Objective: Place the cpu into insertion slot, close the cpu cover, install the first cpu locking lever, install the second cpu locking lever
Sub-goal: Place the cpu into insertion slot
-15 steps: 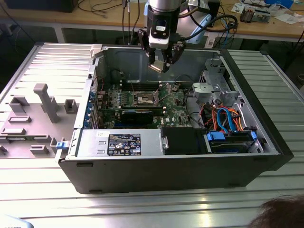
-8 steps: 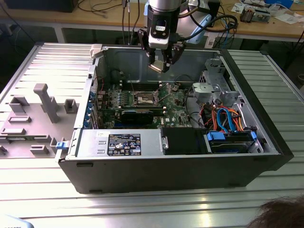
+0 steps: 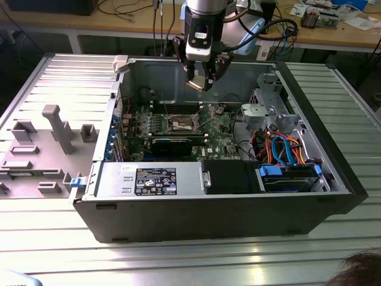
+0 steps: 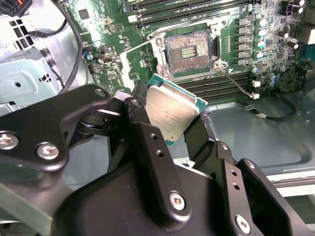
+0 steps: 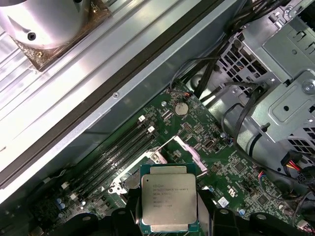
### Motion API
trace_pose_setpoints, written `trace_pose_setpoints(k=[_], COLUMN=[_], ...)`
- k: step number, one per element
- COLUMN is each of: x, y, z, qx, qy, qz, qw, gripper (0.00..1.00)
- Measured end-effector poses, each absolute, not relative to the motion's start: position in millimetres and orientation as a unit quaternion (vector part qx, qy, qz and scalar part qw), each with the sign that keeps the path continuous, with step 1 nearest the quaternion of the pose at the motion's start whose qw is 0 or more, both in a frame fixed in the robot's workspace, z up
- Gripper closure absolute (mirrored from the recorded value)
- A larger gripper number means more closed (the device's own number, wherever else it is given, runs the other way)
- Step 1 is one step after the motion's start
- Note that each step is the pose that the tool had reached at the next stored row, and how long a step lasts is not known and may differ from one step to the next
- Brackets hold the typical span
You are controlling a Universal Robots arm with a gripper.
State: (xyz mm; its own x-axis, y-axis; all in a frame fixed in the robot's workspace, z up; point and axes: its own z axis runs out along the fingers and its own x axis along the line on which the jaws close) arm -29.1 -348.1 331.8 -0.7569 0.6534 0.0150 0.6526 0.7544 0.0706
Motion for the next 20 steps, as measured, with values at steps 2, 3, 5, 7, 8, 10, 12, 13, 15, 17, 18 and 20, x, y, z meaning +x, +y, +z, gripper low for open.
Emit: trace_pose_setpoints(k=[2,3,5,7,8,10,12,13,15,17,18,20], x=[-29.1,-29.1,-29.1,-29.1,-29.1,-29.1,-29.1,-29.1,-29.1,-29.1,-29.1,-29.1], y=[-348.1,-348.1,-348.1,-348.1,-348.1,-348.1,-348.1,-348.1,-348.1,-348.1,-348.1,-348.1], z=[331.9,331.9,331.9,331.9,331.9,331.9,331.9,331.9,331.9,331.8,331.9,331.9], qx=[0.349,0.350,0.351,0.351,0.352,0.353,0.353,0.354,0.354,0.355,0.355,0.356], qy=[0.936,0.936,0.936,0.936,0.935,0.935,0.935,0.935,0.934,0.934,0.934,0.934], qz=[0.036,0.036,0.036,0.036,0.036,0.036,0.036,0.036,0.036,0.036,0.036,0.036], qw=[0.005,0.005,0.005,0.005,0.005,0.005,0.005,0.005,0.005,0.006,0.006,0.006], gripper=[0.45,0.45,0.45,0.45,0.45,0.45,0.45,0.45,0.45,0.45,0.45,0.45])
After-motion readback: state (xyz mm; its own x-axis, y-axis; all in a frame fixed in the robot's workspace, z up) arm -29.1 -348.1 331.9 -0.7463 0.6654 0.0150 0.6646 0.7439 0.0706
